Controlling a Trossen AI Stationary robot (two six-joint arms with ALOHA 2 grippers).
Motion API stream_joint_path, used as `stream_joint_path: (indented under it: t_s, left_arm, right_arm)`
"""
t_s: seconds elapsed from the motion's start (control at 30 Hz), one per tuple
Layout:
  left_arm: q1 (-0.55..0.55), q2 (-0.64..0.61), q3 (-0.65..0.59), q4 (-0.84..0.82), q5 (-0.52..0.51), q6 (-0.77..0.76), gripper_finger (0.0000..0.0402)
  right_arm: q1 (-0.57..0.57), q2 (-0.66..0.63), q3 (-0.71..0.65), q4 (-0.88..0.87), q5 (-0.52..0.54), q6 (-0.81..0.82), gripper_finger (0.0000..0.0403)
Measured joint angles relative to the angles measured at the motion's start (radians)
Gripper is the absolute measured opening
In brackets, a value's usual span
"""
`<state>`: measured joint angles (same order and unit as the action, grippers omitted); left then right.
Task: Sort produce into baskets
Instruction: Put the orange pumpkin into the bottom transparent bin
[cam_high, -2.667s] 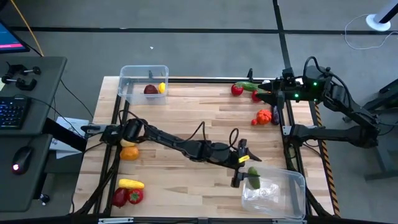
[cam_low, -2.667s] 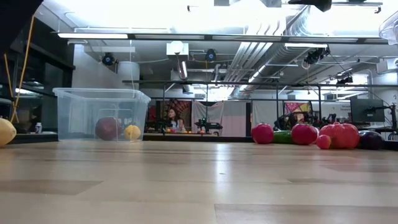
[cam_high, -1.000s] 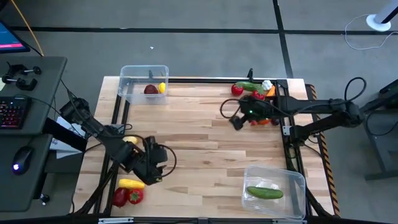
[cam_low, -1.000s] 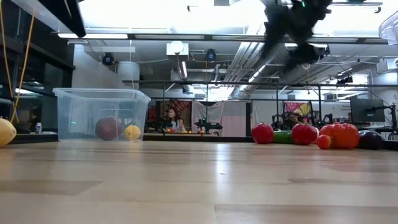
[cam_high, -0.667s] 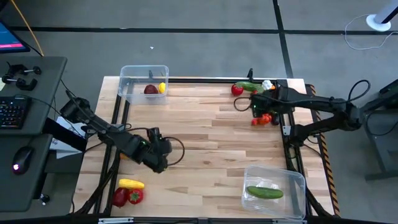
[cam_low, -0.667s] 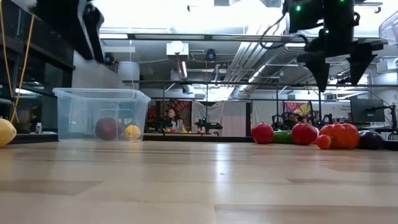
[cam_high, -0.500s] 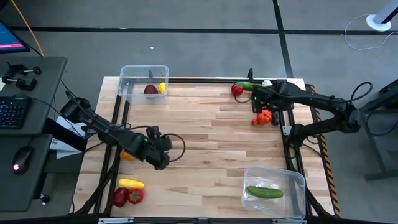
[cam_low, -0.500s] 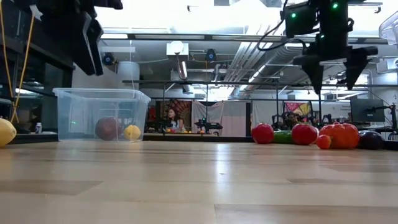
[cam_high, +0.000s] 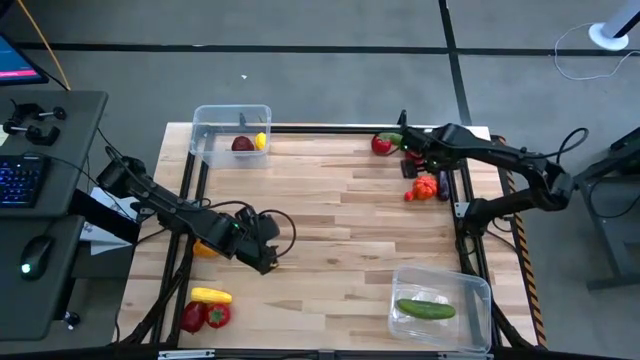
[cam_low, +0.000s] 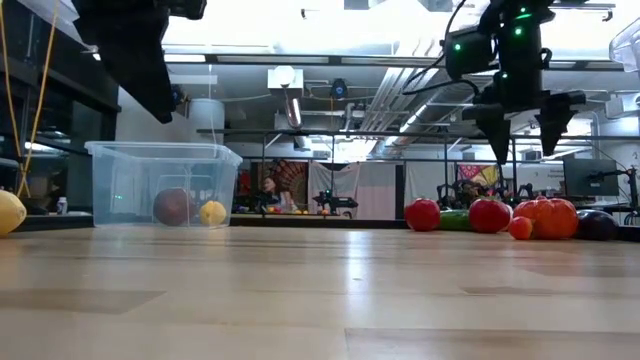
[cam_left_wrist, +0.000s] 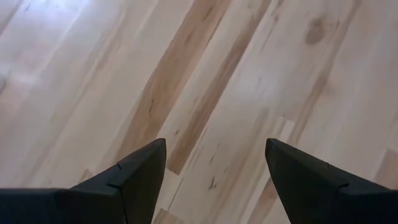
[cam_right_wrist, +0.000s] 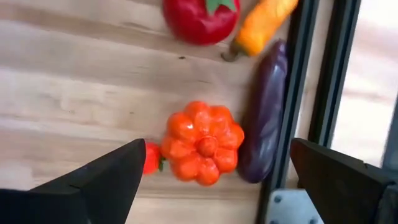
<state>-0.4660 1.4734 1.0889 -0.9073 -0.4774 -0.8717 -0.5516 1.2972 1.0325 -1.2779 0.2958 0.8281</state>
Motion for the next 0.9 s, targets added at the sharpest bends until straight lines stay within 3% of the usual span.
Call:
stream_joint_path:
  t_s: [0.27, 0.5, 0.9]
  left_arm:
    - [0.002, 0.000, 0.000, 0.000, -0.006, -0.015, 0.0261]
    - [0.002, 0.000, 0.000, 0.000, -0.007, -0.015, 0.0261]
    - [0.002, 0.000, 0.000, 0.000, -0.007, -0.016, 0.0261]
  right_arm:
    - [0.016, 0.000, 0.000, 0.086, 0.044, -0.203, 0.0392]
    - [0.016, 0.000, 0.000, 0.132, 0.010, -0.197, 0.0392]
    - [0.002, -0.001, -0.046, 0.086, 0.062, -0.128, 0.0393]
